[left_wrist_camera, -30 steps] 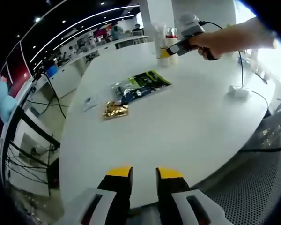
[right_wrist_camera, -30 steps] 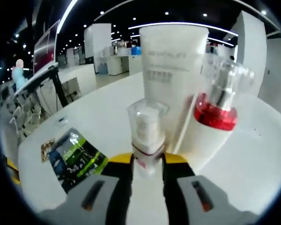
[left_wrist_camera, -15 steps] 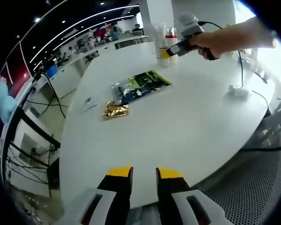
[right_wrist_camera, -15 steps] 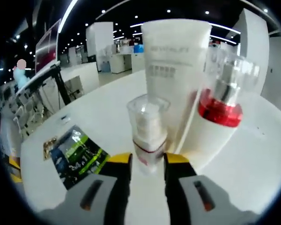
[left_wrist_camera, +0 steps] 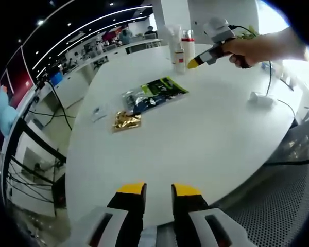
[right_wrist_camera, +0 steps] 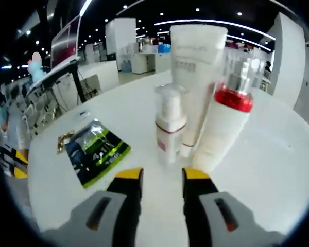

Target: Arrange the skincare products in the storage area until every visible bottle or jar stands upright without overlapping.

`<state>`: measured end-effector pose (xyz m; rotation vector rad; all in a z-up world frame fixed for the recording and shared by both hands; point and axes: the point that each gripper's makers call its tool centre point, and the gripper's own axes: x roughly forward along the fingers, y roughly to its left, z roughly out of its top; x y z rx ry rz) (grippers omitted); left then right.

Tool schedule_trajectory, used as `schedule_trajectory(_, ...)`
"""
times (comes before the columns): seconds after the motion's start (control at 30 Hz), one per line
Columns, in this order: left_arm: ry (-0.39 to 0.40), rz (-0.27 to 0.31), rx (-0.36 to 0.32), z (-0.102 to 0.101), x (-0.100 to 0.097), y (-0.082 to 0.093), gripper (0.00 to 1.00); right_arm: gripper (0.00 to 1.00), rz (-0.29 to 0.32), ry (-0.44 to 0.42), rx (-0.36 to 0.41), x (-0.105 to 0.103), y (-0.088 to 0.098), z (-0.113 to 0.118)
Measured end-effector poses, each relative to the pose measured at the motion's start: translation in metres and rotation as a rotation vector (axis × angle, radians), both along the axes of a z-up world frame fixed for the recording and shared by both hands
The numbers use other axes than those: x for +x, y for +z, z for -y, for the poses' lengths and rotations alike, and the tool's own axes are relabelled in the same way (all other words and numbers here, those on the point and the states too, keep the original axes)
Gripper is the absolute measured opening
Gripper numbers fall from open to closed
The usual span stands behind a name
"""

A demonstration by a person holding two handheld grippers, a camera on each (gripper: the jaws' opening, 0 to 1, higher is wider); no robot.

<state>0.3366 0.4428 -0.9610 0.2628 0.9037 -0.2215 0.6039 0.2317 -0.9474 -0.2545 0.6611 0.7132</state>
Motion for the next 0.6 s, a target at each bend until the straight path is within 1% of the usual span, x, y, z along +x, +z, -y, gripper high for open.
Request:
schedule_trajectory(0.1,-0.004,-0.003,0.002,0.001,0.000,0.000,0.21,0.30,-0.008,0.000,-0.019,-0.007,-0.003,0.016)
schedule_trajectory(0.17,-0.008,-0.004,0.004,0.001,-0.001,0.000,0.21,0.30,-0.024,-0.021,-0.015,-0.009,-0.004,0.025)
schedule_trajectory(0.23,-0.010,-0.006,0.003,0.002,-0.001,-0.001,0.21,0.29,-0.022,-0.030,-0.012,-0.009,-0.003,0.028)
schedule_trajectory(0.27,-0.013,-0.008,0.006,0.002,-0.001,-0.001,0.21,0.29,-0.029,-0.038,0.003,-0.008,-0.002,0.028)
schedule_trajectory(0.37,-0.014,-0.012,0.009,0.002,-0.002,-0.001,0.21,0.28,-0.039,-0.058,0.043,0.000,0.002,0.021)
schedule_trajectory(0.47,-0.013,-0.016,0.012,0.001,-0.002,-0.002,0.21,0.28,-0.051,-0.075,0.082,0.011,0.004,0.007)
schedule_trajectory(0.53,-0.011,-0.017,0.012,0.001,-0.002,-0.002,0.21,0.28,-0.080,-0.102,0.122,0.015,0.004,0.001)
schedule_trajectory(0.57,-0.008,-0.015,0.011,0.000,-0.002,-0.002,0.21,0.28,-0.109,-0.126,0.150,0.018,0.002,-0.004)
schedule_trajectory(0.6,-0.008,-0.015,0.011,0.000,-0.002,-0.002,0.21,0.26,-0.115,-0.130,0.155,0.018,0.001,-0.004)
